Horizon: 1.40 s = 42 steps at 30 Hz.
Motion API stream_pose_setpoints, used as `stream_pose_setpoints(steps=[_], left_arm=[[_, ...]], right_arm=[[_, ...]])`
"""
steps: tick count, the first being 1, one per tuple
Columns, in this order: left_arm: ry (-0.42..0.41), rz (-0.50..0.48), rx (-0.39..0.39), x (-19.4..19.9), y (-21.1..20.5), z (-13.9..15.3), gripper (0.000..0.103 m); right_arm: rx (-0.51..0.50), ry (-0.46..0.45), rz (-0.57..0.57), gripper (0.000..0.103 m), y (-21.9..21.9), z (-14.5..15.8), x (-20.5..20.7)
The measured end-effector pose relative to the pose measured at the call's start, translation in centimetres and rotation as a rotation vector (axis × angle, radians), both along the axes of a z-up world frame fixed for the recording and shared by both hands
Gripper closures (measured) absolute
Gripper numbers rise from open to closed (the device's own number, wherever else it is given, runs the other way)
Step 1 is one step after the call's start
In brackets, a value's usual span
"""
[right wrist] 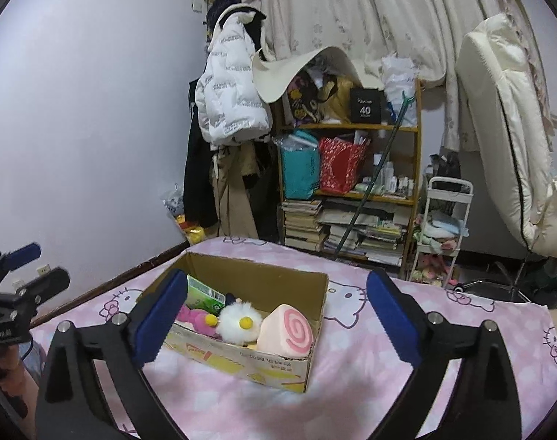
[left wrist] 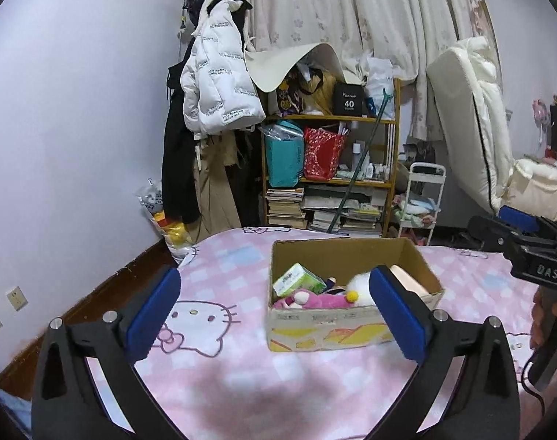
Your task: Organize soft objects
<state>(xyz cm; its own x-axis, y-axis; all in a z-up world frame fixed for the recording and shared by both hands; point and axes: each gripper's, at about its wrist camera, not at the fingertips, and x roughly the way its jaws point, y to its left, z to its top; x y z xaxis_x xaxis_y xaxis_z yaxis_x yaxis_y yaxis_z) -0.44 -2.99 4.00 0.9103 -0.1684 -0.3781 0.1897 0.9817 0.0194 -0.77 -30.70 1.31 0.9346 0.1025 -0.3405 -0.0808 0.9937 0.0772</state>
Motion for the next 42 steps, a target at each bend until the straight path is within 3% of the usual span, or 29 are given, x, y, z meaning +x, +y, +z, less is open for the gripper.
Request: stream_pose_setpoints(steps=[7, 21, 34, 42], left_arm=[[-0.081, 0.003, 0.009, -3.3, -0.3, 1.5, 0.001], [-0.097, 0.044, 0.013, -7.0, 0.1, 1.4, 0.001], [-0.121, 0.053, 0.083, -6.7, -0.9, -0.6, 0.001], [-0.131, 0.06, 0.083, -6.5, -1.6, -1.1, 0.001]], right_arm=[[-0.016, -0.048, -0.031, 0.0, 0.1, 2.0, -2.4], [0.032, -0.07, -0.075, 0.0, -1.6, 1.5, -7.0], [-0.027, -0.126, -0.089, 0.0, -1.4, -0.4, -7.9], [-0.012, -0.101, -0.108, 0.0, -1.6, -1.0, -7.5]])
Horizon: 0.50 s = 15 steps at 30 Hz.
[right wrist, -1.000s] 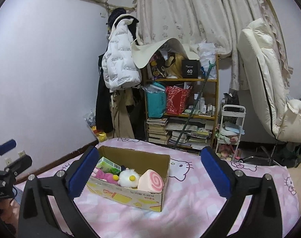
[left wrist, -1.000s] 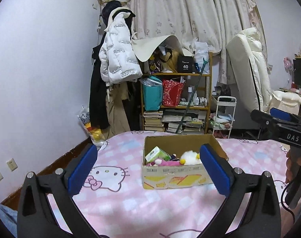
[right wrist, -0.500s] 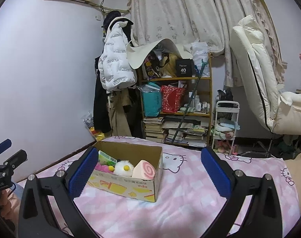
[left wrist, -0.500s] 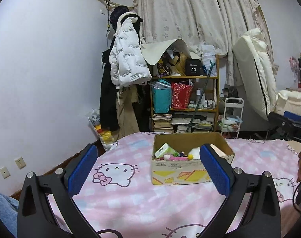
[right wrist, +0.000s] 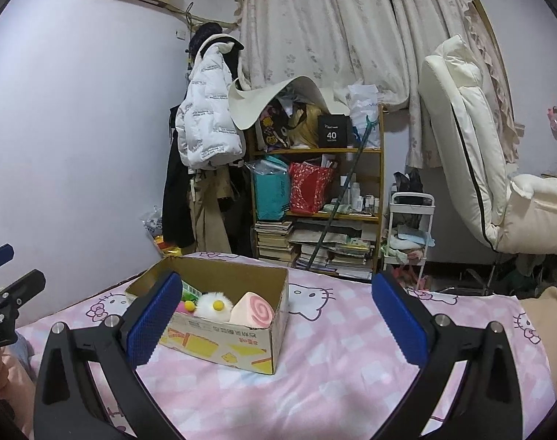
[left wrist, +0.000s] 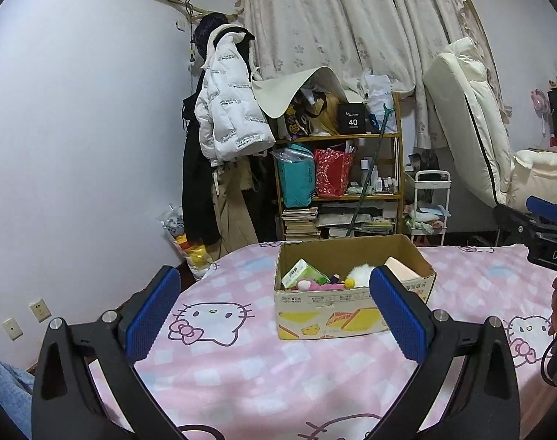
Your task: Organize soft objects
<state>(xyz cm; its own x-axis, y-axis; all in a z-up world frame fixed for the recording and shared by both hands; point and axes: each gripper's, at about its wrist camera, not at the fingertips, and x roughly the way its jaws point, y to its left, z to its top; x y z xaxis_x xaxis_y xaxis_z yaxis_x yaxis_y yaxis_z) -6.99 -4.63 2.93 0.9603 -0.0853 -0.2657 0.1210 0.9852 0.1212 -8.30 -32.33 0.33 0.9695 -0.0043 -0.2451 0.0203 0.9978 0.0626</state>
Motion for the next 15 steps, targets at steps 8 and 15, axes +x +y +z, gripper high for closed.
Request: stream_pose_setpoints(steps=[8, 15], left_arm=[[0.014, 0.011, -0.003, 0.22, 0.14, -0.42, 0.001], [0.026, 0.004, 0.003, 0.26, 0.13, -0.63, 0.001]], right_arm=[[0.007, 0.003, -0.007, 0.0, -0.25, -0.13, 0.28], [0.01, 0.003, -0.01, 0.0, -0.36, -0.25, 0.41]])
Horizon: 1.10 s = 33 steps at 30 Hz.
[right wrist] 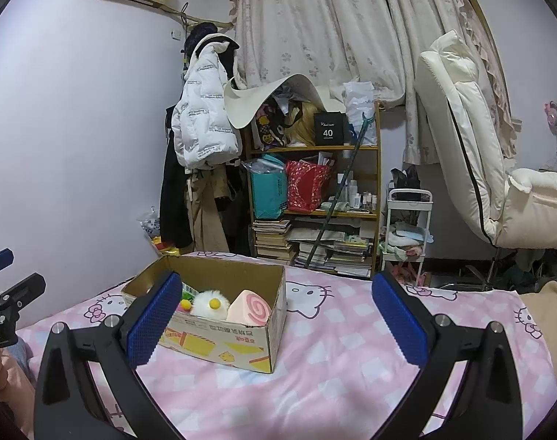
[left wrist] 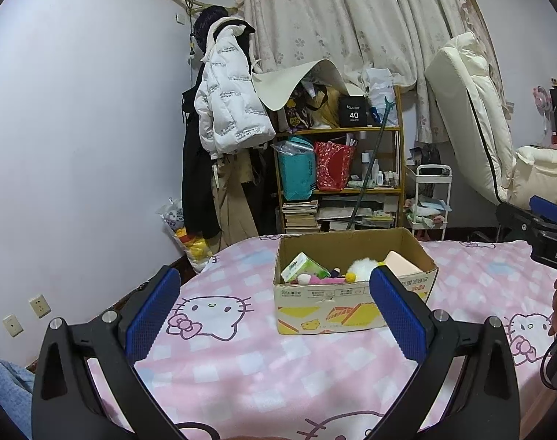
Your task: Organize soft objects
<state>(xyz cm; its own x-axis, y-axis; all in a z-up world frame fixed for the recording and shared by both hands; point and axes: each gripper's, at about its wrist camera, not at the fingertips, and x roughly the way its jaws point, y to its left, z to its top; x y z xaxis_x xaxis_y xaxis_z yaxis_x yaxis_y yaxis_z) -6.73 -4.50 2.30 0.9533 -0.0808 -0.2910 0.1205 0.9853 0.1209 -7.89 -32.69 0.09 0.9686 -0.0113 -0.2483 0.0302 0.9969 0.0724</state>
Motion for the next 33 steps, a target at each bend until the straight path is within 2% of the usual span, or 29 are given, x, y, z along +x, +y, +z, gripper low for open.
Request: stream_pose_setpoints(steps=[33], left_arm=[[0.019, -0.008, 0.027, 0.45, -0.15, -0.24, 0.001]], right_arm=[[0.006, 0.002, -0.004, 0.0, -0.1, -0.63, 0.01]])
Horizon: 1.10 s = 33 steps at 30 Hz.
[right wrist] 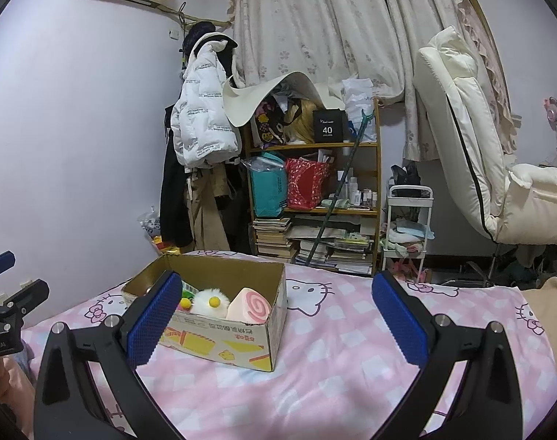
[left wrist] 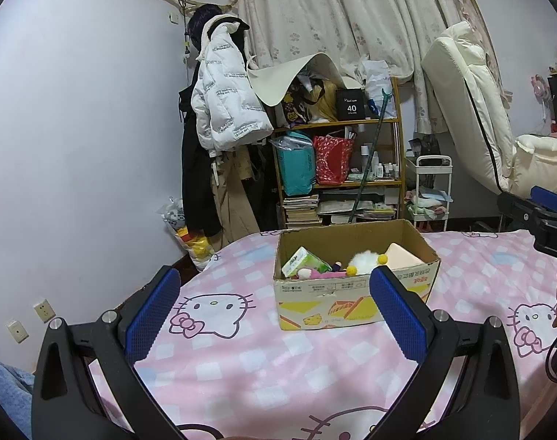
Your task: Organize soft objects
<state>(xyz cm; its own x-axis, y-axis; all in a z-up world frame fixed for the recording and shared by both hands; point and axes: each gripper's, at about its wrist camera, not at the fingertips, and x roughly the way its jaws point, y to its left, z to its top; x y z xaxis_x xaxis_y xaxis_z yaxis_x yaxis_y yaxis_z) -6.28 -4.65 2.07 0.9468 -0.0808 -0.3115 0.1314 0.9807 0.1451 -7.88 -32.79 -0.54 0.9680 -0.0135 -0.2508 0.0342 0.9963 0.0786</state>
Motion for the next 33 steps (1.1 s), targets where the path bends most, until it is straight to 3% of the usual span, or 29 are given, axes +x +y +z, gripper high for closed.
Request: stream_pose_setpoints(steps=[33], left_arm=[[0.02, -0.034, 0.01, 0.13, -0.25, -0.39, 0.001]], right_arm=[[-0.005, 0.006, -0.01, 0.0, 0.26, -0.61, 0.03]])
